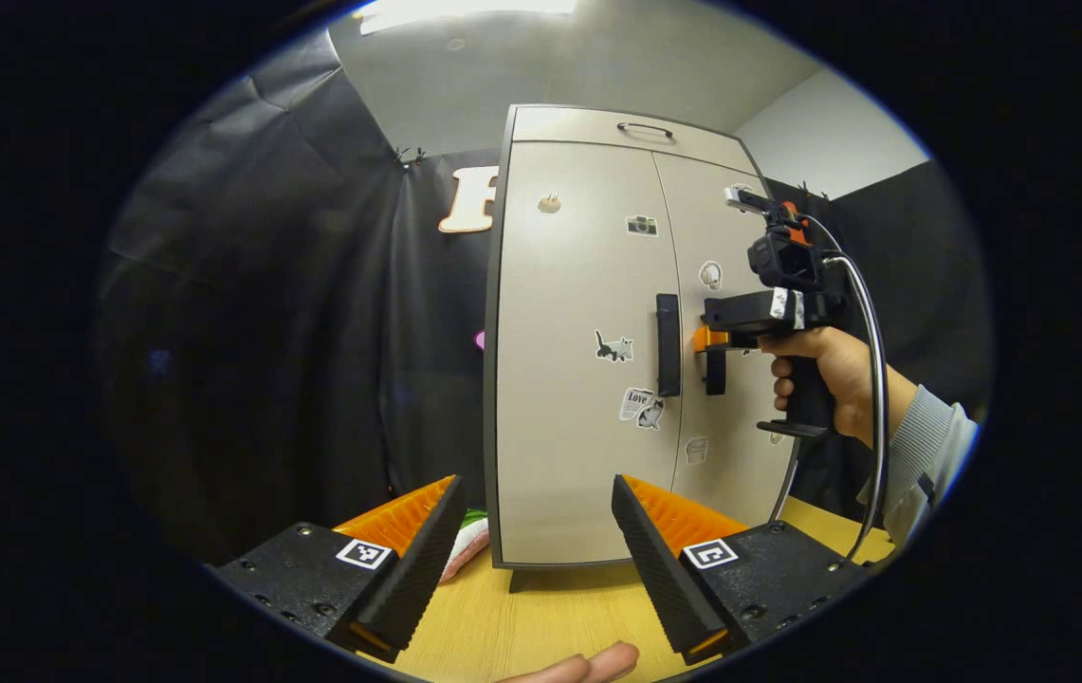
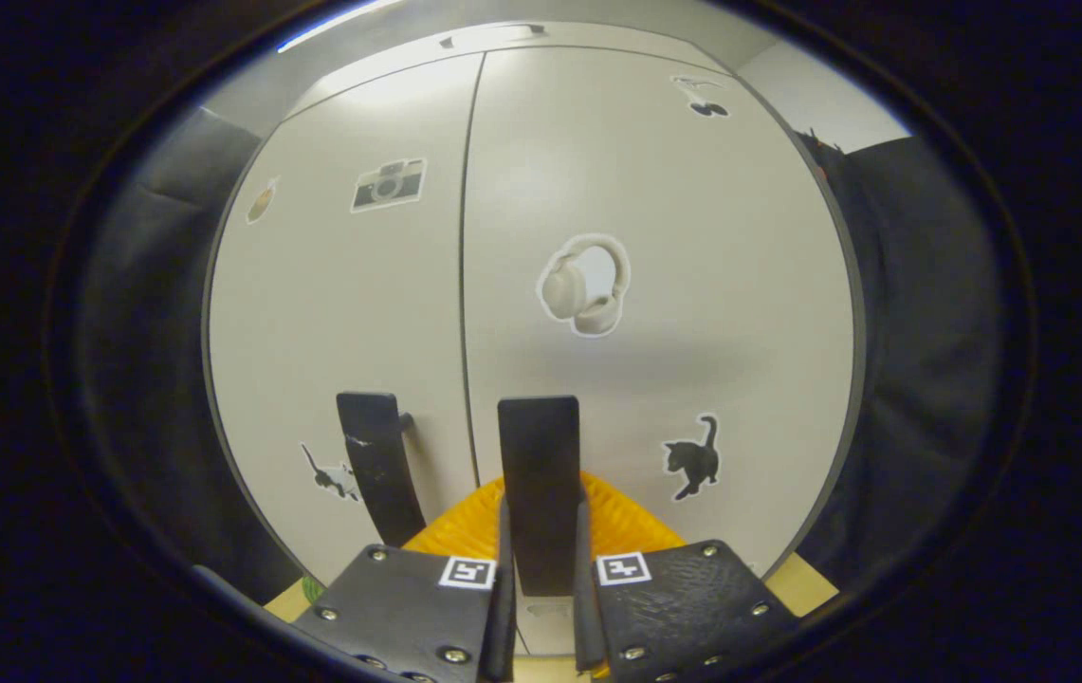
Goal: Open the right door of the double-door shoe cabinet with the right hand, and open the left door with the left hand.
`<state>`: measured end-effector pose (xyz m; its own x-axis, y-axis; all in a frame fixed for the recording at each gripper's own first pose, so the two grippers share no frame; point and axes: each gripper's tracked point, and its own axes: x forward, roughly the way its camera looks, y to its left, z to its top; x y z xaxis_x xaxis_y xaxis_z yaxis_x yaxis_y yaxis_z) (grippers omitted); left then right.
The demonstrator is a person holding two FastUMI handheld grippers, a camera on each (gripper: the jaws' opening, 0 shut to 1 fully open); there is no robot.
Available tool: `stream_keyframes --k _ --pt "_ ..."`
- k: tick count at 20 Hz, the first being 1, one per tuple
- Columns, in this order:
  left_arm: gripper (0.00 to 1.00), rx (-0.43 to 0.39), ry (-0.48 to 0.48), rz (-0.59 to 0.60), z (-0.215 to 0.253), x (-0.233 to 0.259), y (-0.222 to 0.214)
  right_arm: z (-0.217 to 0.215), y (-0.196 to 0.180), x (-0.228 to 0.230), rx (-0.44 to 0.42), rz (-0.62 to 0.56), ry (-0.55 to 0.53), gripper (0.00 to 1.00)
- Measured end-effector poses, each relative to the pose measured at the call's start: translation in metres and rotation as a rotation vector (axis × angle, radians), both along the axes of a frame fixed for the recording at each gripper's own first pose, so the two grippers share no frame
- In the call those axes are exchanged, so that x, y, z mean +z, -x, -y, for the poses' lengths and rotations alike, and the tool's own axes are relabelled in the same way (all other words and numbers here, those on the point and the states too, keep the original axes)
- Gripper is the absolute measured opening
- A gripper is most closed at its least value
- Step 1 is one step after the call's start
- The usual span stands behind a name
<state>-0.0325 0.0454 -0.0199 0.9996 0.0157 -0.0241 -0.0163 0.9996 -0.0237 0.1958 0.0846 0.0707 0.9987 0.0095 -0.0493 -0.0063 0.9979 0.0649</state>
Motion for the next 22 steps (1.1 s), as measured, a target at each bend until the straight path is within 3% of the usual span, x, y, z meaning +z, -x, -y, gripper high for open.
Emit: stream_keyframes --k 2,3,11,12,13,14,15,22 --pt "0.93 -0.019 -0.002 -0.018 0.005 -0.002 0.003 0.002 0.005 0.001 -0.017 -0.01 0.01 0.25" --pt "0.95 -0.012 -0.012 -0.019 0.004 -0.001 0.004 0.002 0.006 0.001 -0.01 -0.011 -0.008 0.17" --pt "0.96 0.007 -0.014 0.001 0.004 0.014 0.018 0.009 0.039 -0.001 0.106 -0.047 -0.036 0.17" --pt "0.92 -0.001 -0.009 0.0 0.009 0.014 0.021 0.011 0.044 -0.001 0.119 -0.054 -0.038 0.17" --pt "0.95 -0.008 -0.003 -0.003 0.013 0.014 0.022 0.013 0.049 -0.001 0.132 -0.054 -0.03 0.17" --pt "0.92 -0.015 0.002 -0.006 0.016 0.013 0.024 0.013 0.052 0.0 0.143 -0.056 -0.031 0.16" --pt "0.95 -0.024 0.008 -0.004 0.021 0.014 0.026 0.015 0.056 0.001 0.158 -0.059 -0.036 0.17" --pt "0.95 -0.036 0.028 -0.019 0.033 0.012 0.025 0.032 0.076 0.002 0.212 -0.054 -0.024 0.17"
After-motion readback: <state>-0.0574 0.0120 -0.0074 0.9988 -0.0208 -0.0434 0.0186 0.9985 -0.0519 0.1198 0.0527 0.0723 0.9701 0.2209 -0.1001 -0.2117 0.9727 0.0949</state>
